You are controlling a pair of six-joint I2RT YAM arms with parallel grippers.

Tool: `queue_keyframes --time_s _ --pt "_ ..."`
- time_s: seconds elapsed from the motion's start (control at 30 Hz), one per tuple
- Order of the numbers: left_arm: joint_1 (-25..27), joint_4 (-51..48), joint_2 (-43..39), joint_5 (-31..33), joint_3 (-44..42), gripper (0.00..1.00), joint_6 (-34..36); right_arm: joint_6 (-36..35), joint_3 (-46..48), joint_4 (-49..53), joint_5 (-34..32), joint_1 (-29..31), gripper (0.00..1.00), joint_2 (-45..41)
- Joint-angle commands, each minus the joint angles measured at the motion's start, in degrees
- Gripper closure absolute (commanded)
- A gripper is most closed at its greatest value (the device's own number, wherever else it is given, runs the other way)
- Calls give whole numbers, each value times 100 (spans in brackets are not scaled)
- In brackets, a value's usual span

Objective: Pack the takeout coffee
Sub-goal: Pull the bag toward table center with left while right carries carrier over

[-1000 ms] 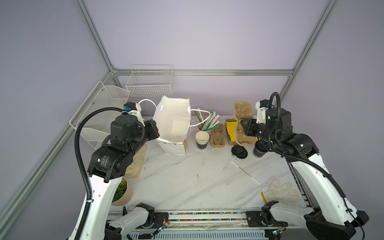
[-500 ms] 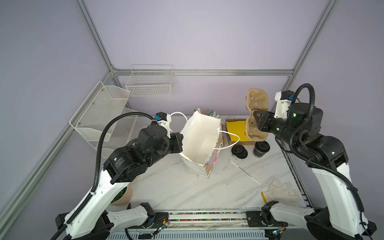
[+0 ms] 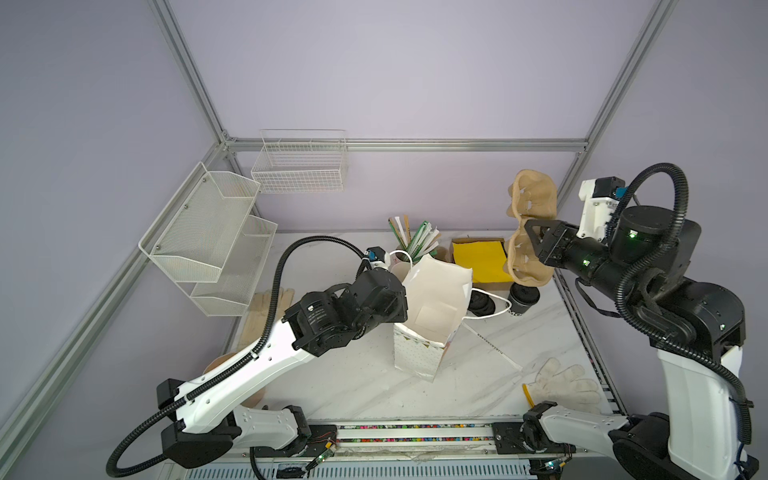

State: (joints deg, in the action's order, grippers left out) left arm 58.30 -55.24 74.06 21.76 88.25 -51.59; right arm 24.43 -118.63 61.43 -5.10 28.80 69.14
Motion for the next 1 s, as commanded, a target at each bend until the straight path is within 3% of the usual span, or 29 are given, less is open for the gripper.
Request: queue_keyframes --time_s 0.0,0.4,0.63,0.97 --pt "56 461 117 327 -210 100 -357 477 146 130 557 30 74 56" --pt "155 1270 642 499 -501 100 -806 1184 806 -269 1367 30 75 185" --pt "194 1416 1030 630 -436 100 -927 1310 1305 -538 1443 72 75 197" --pt "249 1571 1149 831 -433 100 -1063 1407 1915 -662 930 477 75 318"
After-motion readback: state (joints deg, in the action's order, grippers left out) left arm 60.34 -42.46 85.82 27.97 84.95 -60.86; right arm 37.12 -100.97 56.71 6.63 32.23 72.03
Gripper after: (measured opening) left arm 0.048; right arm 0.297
